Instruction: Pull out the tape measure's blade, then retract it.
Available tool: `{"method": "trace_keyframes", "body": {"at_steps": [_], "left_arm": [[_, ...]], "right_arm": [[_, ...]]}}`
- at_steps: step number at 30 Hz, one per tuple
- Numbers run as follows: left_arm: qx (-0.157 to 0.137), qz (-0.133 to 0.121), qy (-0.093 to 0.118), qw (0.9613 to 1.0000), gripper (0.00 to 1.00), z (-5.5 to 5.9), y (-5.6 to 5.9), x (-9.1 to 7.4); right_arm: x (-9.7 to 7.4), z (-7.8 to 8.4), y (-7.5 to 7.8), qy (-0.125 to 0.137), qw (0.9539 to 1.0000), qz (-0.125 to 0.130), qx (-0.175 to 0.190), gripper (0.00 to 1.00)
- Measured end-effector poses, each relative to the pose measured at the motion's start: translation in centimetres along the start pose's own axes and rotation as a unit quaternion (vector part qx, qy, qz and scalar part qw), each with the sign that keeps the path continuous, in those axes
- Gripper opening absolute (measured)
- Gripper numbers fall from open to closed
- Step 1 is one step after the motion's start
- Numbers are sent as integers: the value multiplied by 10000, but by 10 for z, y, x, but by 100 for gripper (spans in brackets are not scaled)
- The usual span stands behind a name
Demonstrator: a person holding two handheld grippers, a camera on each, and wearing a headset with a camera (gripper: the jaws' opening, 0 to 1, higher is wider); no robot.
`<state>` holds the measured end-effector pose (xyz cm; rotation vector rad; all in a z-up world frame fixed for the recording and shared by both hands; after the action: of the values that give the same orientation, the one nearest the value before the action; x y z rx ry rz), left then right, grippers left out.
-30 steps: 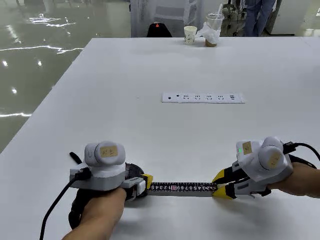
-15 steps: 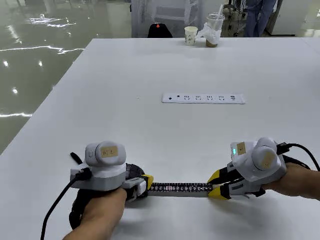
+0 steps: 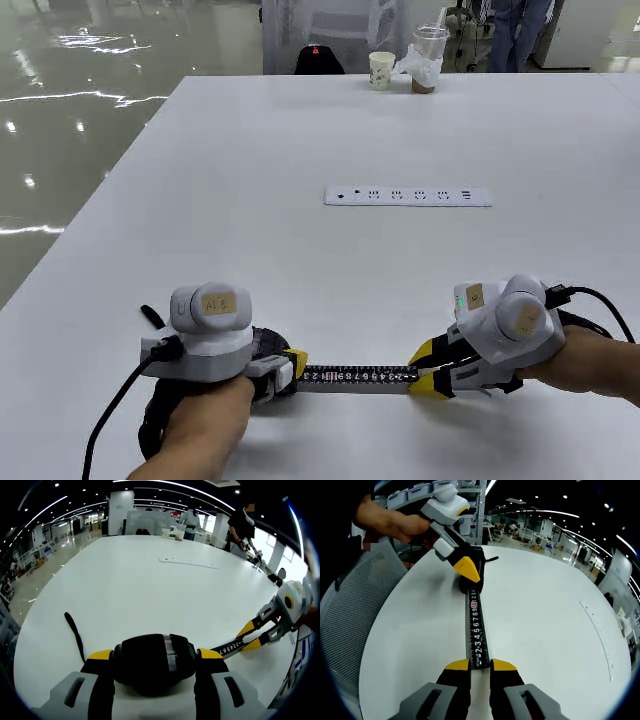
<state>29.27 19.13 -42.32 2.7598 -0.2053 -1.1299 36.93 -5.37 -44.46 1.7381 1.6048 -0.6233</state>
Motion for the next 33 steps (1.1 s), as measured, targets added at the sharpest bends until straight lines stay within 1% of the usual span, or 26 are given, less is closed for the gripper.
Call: {"method": "trace_keyframes", "body": {"at_steps": [5, 21, 33], "left_arm": [[-26, 10, -2, 10000, 59, 0, 0, 0], [-64, 40, -5, 10000, 59, 0, -1, 0], [-80, 43, -3, 10000, 59, 0, -2, 0]], "right_arm": [[3, -3, -1, 18, 10000, -19, -2, 10], [20, -23, -5, 154, 9999, -76, -8, 10], [30, -34, -7, 228, 9997, -112, -6, 10]]}}
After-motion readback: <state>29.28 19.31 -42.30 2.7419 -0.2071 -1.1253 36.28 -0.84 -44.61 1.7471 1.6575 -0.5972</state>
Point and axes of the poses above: the centre of the closed fingertips' face, and the gripper's own axes: x roughly forward along the fingers, y roughly to its right, z roughly out of its underside, the point moved 10 cm from there along -x, roughly backward along the fingers, and after that the axes turned 8 degrees about z, right-handed, at the moved point
